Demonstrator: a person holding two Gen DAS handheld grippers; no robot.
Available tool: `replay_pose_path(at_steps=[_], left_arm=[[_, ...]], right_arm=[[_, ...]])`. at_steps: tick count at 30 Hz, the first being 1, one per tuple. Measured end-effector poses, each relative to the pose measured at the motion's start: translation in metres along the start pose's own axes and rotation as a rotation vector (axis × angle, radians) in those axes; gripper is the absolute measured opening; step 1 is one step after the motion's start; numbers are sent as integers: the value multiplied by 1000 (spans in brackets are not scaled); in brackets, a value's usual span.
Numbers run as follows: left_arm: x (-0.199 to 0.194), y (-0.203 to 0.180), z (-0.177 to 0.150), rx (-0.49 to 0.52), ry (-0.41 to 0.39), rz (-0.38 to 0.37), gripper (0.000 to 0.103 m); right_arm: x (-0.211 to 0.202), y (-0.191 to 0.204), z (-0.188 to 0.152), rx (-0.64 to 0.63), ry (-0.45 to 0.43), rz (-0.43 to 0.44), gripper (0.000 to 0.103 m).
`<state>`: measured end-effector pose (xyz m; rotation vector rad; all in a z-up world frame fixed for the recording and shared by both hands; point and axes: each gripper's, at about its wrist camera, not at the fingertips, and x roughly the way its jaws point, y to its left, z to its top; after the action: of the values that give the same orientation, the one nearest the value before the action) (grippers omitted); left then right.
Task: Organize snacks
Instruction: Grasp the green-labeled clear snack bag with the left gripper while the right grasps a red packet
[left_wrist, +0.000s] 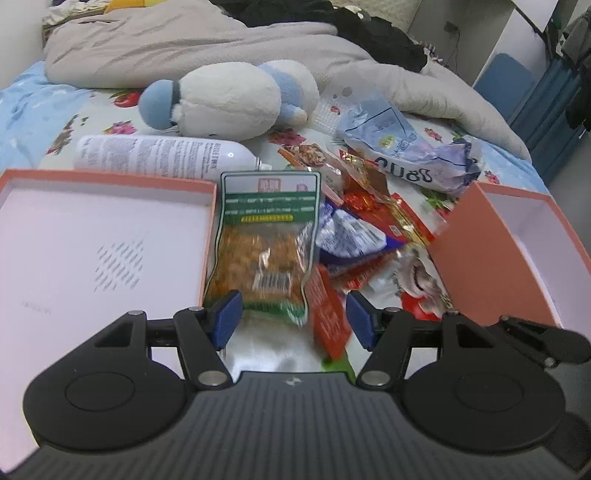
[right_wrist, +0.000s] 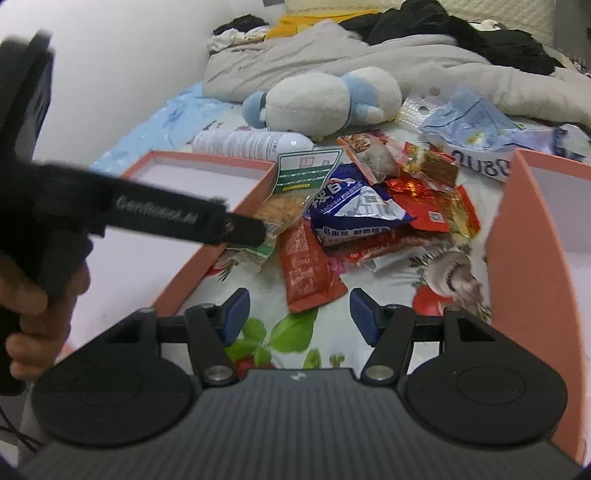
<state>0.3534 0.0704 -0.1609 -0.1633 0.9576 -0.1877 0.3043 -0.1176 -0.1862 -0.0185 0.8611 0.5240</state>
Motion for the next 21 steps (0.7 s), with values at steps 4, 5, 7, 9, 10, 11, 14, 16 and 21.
replay_pose_path(at_steps=[4,5,7,9,10,11,14,16,21], left_arm=[[26,7,18,-8,19,-19,64],[32,9,22,-13,23,-24,64],[40,8,26,10,29,-21,61],[46,6,27,30,39,-31,59],[50,5,27,43,47,-33,59],[55,3,26,59,57,-26,59],[66,-3,19,121,70,-1,59],[66,-5,18,143,61,9,58],[65,-6,17,130,60,-10,38]], right_arm=[[28,-1,7,11,9,1,53],[33,-2,8,21,9,-1,52],[43,-3,9,41,10,-18,52],[50,-3,8,35,6,-33,52],[54,-1,8,20,4,-46,52],[58,2,7,-7,-2,-68,52],[69,9,6,-85,-17,-82,52],[78,11,7,-103,6,-91,45],[77,7,10,-110,22,-70,41]])
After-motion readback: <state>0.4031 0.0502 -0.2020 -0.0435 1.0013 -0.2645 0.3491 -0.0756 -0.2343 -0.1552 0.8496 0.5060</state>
